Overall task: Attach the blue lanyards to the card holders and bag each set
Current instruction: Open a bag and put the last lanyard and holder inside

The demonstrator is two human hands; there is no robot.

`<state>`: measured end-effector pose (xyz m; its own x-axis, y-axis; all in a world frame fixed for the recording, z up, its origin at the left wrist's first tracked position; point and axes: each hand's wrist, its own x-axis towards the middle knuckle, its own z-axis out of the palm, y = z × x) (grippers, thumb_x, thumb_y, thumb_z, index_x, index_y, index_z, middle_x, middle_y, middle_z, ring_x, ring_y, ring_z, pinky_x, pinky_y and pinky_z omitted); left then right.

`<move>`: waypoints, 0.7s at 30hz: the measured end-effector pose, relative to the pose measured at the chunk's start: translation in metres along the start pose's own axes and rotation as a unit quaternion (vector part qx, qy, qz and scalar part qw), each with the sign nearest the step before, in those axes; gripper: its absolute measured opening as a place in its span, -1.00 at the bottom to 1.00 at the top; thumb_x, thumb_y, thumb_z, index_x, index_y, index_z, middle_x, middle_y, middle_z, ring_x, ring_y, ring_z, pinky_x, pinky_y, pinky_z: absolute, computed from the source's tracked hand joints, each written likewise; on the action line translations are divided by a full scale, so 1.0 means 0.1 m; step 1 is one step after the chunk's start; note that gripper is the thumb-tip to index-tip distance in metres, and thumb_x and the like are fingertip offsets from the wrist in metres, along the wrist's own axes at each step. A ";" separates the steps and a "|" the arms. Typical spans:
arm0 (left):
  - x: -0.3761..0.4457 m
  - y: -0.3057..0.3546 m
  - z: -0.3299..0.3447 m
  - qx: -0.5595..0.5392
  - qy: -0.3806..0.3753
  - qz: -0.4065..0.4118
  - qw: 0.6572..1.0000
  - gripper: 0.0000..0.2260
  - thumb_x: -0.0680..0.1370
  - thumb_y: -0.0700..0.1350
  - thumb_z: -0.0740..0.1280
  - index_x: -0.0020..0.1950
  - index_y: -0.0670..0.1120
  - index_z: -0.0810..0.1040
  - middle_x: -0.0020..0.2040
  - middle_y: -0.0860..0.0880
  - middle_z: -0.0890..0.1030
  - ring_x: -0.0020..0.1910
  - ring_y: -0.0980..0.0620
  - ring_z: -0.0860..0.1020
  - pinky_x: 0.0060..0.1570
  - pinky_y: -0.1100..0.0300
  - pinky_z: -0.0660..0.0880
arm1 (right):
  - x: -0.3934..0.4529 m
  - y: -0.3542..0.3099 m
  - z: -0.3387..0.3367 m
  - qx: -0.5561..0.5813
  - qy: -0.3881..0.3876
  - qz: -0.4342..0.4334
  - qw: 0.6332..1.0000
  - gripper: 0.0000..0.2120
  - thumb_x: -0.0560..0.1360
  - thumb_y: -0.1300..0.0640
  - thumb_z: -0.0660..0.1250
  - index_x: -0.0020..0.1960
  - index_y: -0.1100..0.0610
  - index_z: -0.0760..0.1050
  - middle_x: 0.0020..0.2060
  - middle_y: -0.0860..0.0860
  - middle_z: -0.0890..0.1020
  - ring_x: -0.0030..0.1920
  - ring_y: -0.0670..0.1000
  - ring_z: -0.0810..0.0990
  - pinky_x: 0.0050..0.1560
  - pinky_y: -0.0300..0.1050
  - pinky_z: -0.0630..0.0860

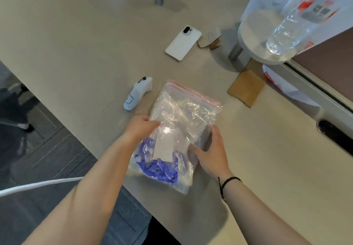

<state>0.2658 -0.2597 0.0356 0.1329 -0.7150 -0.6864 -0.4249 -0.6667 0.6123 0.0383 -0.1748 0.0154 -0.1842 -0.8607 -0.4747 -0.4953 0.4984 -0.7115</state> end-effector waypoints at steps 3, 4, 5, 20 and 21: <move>-0.11 0.08 0.00 -0.076 -0.062 0.026 0.995 -0.72 0.59 -0.11 0.39 -0.26 -0.07 0.39 -0.34 0.03 0.39 -0.34 0.07 0.34 -0.29 0.19 0.30 | -0.04 -0.01 -0.01 0.131 0.033 0.051 0.989 -0.25 0.49 0.08 0.50 0.55 0.00 0.20 0.46 -0.17 0.34 0.45 -0.15 0.32 0.43 -0.20 0.26; -0.15 0.09 -0.01 -0.095 -0.081 0.035 0.992 -0.73 0.59 -0.11 0.40 -0.26 -0.07 0.40 -0.33 0.04 0.42 -0.31 0.06 0.37 -0.23 0.18 0.32 | -0.05 -0.03 -0.01 0.186 0.035 0.064 0.980 -0.30 0.48 0.08 0.51 0.51 0.00 0.26 0.42 -0.17 0.41 0.42 -0.13 0.39 0.42 -0.15 0.32; -0.19 0.10 -0.02 -0.117 -0.100 0.047 0.987 -0.75 0.58 -0.10 0.41 -0.24 -0.12 0.43 -0.29 0.02 0.48 -0.25 0.04 0.44 -0.15 0.15 0.36 | -0.05 -0.03 0.00 0.234 0.040 0.078 0.968 -0.33 0.46 0.06 0.52 0.48 0.01 0.31 0.37 -0.16 0.49 0.37 -0.12 0.48 0.42 -0.08 0.39; -1.04 0.57 0.07 -0.295 -0.097 0.145 0.939 -0.85 0.59 -0.15 0.38 -0.09 -0.21 0.65 -0.02 -0.18 0.72 0.00 -0.16 0.65 0.13 -0.07 0.52 | -0.76 -0.42 -0.90 0.426 -0.004 0.079 0.901 -0.77 0.59 0.10 0.32 0.16 0.15 0.66 0.12 0.10 0.71 0.16 0.09 0.67 0.20 0.03 0.55; -1.11 0.61 0.09 -0.296 -0.083 0.148 0.940 -0.85 0.59 -0.13 0.39 -0.10 -0.18 0.67 -0.06 -0.17 0.71 -0.06 -0.13 0.62 0.08 -0.04 0.52 | -0.81 -0.44 -0.96 0.418 0.005 0.073 0.905 -0.79 0.59 0.10 0.32 0.11 0.15 0.68 0.09 0.10 0.72 0.13 0.08 0.68 0.16 0.00 0.55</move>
<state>0.2169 -0.2190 0.1456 -0.0758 -0.8772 -0.4741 0.1574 -0.4800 0.8630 -0.0067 -0.1367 0.1349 -0.2064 -0.7775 -0.5941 0.3510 0.5079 -0.7866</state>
